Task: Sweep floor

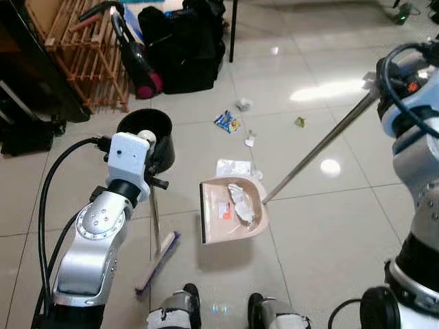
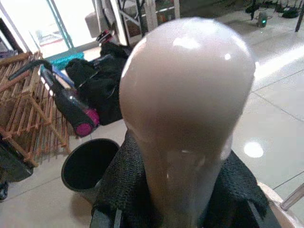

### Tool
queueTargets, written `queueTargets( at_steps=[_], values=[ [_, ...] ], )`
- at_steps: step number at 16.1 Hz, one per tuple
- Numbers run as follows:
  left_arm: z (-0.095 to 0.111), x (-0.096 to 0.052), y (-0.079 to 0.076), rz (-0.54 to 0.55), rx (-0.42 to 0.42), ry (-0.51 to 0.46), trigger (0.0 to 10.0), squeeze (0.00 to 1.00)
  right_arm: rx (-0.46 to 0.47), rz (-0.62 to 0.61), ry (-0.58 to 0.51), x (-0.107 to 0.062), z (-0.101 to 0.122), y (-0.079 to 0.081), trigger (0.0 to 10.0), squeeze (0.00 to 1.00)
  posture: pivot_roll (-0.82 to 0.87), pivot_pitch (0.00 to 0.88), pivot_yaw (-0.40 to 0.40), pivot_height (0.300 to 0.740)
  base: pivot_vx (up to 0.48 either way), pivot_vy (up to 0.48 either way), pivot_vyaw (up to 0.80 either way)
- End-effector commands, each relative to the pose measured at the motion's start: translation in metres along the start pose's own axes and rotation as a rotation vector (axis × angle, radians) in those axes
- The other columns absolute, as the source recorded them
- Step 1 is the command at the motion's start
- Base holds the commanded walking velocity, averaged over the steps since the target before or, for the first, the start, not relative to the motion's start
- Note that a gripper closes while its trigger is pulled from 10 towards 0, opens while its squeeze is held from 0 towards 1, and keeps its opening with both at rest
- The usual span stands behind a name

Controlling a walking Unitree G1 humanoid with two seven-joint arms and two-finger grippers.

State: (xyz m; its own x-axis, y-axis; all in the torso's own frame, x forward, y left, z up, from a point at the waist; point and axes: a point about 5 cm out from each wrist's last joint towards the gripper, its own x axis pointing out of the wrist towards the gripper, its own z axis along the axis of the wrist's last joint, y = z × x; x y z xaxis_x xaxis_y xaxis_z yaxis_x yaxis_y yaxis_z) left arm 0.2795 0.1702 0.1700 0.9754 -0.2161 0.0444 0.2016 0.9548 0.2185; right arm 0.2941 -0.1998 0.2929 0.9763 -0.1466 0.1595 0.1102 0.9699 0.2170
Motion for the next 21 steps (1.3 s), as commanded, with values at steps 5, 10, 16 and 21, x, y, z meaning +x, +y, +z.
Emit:
queueTargets(
  at_steps=[5,10,16,21],
  values=[
    [-0.007,-0.004,-0.001,0.007,0.024,0.01,10.0,0.0,0.008,0.076,-0.041,0.005,0.011,0.012,10.0,0.0,-0.06,0.14,0.018,0.74,0.371,0.0,0.32],
    [-0.006,0.001,-0.005,-0.009,0.035,-0.002,10.0,0.0,0.062,0.07,-0.081,0.008,0.014,0.016,10.0,0.0,-0.04,0.107,0.033,0.74,0.373,0.0,0.1],
    [-0.027,-0.006,0.003,-0.018,0.083,0.055,10.0,0.0,0.098,0.106,-0.154,0.02,0.032,0.028,10.0,0.0,-0.05,0.083,0.026,0.74,0.373,0.0,0.0],
    [-0.041,-0.016,0.005,0.01,0.076,0.097,10.0,0.0,0.085,0.109,-0.183,0.034,0.044,0.028,10.0,0.0,-0.05,0.078,0.01,0.74,0.372,0.0,0.0]
  ],
)
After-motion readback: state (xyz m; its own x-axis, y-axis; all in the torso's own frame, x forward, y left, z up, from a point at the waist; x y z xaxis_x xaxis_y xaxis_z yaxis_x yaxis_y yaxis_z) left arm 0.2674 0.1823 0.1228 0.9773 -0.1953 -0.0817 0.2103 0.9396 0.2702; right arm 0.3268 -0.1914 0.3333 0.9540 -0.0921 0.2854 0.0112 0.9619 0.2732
